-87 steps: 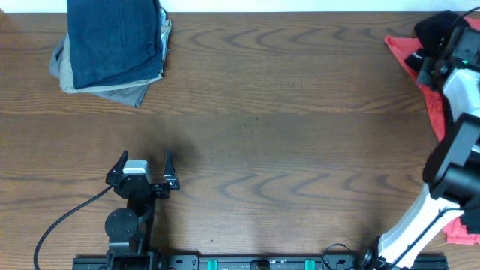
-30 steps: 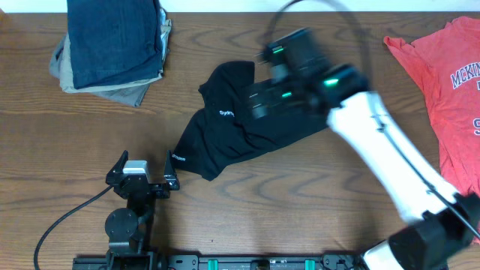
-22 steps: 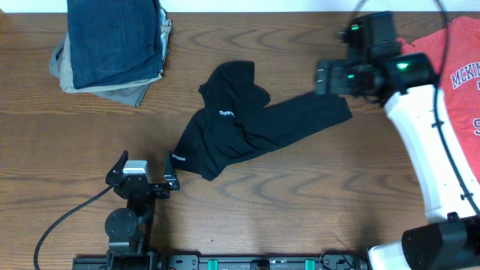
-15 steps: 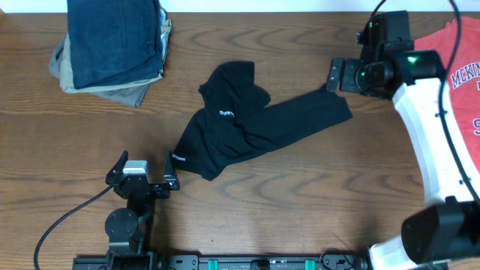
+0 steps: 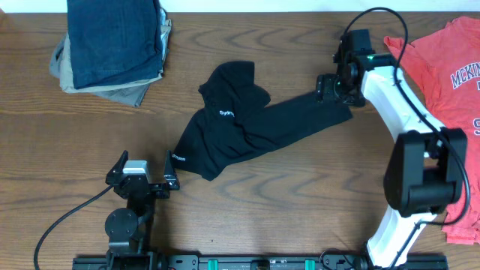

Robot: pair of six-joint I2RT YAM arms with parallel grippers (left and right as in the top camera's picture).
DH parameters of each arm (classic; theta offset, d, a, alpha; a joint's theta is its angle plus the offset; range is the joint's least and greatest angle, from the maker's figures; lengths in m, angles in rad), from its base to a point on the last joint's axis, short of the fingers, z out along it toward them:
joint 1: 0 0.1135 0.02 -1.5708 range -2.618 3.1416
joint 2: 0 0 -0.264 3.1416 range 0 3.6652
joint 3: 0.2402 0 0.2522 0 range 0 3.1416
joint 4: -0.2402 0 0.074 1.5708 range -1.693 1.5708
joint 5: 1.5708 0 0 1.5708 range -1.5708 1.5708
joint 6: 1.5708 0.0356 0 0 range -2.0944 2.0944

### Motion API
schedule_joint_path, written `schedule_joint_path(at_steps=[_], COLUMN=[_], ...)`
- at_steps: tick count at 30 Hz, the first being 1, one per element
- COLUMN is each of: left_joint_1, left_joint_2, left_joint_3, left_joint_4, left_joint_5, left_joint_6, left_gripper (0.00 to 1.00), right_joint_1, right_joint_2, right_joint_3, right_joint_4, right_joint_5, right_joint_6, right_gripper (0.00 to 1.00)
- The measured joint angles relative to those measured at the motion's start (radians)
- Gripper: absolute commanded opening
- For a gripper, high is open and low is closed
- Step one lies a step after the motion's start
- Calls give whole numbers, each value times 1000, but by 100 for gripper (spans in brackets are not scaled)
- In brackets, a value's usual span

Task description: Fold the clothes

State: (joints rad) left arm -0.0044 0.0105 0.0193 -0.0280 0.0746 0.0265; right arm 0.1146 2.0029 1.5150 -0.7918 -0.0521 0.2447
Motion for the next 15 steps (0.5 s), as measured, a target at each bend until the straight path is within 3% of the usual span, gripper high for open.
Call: schedule_joint_path(at_steps=[15], left_joint_1=[0], left_joint_2=[0], left_joint_3=[0], left_joint_4=[0], left_joint_5=[0], left_joint_6=[0], left_gripper=[98], right_joint_1=[0], right_joint_2=[84], right_joint_3=[-3], right_joint_4=[204], right_joint_5=[0], right_joint_6=[-47], right_gripper=[70])
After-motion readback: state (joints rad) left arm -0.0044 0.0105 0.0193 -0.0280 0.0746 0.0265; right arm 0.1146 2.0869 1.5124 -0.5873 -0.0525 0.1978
